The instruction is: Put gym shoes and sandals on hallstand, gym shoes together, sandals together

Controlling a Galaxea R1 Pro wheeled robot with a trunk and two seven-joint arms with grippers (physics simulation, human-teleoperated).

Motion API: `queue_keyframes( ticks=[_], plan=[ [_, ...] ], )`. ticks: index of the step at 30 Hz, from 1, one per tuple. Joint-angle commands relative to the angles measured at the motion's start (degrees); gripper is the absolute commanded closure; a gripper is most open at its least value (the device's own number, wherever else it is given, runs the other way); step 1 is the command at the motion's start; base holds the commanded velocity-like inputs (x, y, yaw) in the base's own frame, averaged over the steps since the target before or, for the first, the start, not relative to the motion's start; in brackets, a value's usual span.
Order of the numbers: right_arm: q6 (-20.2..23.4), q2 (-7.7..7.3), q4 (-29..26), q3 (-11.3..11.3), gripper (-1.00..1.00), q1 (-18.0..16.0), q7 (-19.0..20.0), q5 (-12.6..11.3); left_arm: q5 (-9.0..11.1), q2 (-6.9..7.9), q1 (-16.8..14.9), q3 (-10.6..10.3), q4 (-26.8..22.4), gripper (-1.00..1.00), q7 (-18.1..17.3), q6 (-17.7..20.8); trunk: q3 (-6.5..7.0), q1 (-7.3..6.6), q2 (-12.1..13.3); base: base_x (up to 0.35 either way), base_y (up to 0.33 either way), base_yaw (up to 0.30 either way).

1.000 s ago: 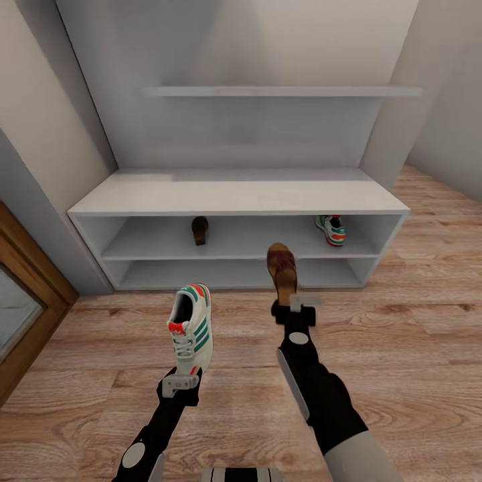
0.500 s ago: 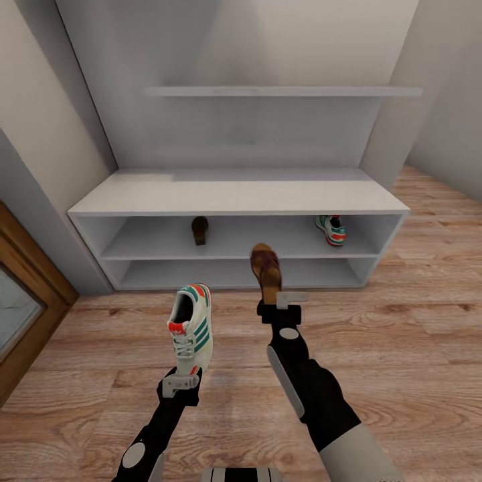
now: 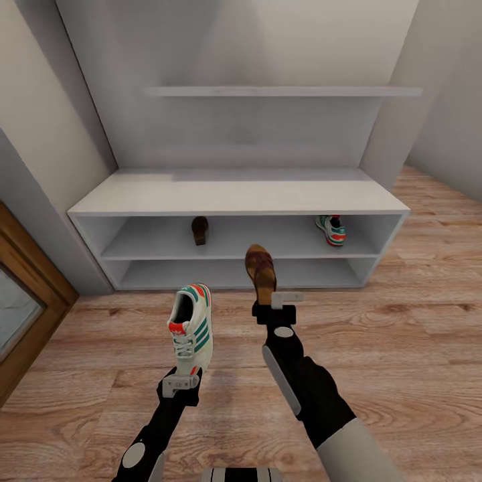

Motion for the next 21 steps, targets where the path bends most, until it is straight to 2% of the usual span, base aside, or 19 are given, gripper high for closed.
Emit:
queue_keyframes(
  ticks=[1, 8, 11, 16, 21],
  plan=[
    [-0.1, 0.00, 0.0, 0.0, 1.00, 0.0, -0.1, -0.1, 0.0, 0.00, 0.0, 0.0, 0.0, 1.00, 0.0, 0.0, 0.00, 0.00, 0.0, 0.000, 0.000, 0.000],
    [0.5, 0.00, 5.0, 0.3, 1.00, -3.4, -0.3, -1.3, 0.0, 0.00, 0.0, 0.0, 0.0, 1.00, 0.0, 0.0, 0.00, 0.00, 0.0, 0.000, 0.000, 0.000],
    [1.3, 0.00, 6.8, 0.4, 1.00, -4.8, -0.5, -3.1, 0.0, 0.00, 0.0, 0.0, 0.0, 1.00, 0.0, 0.0, 0.00, 0.00, 0.0, 0.000, 0.000, 0.000],
    [1.9, 0.00, 8.0, 0.5, 1.00, -5.7, -1.2, -5.0, 0.0, 0.00, 0.0, 0.0, 0.0, 1.00, 0.0, 0.0, 0.00, 0.00, 0.0, 0.000, 0.000, 0.000],
    [2.1, 0.00, 8.3, 0.8, 1.00, -6.1, -2.0, -5.8, 0.0, 0.00, 0.0, 0.0, 0.0, 1.00, 0.0, 0.0, 0.00, 0.00, 0.0, 0.000, 0.000, 0.000]
  ],
)
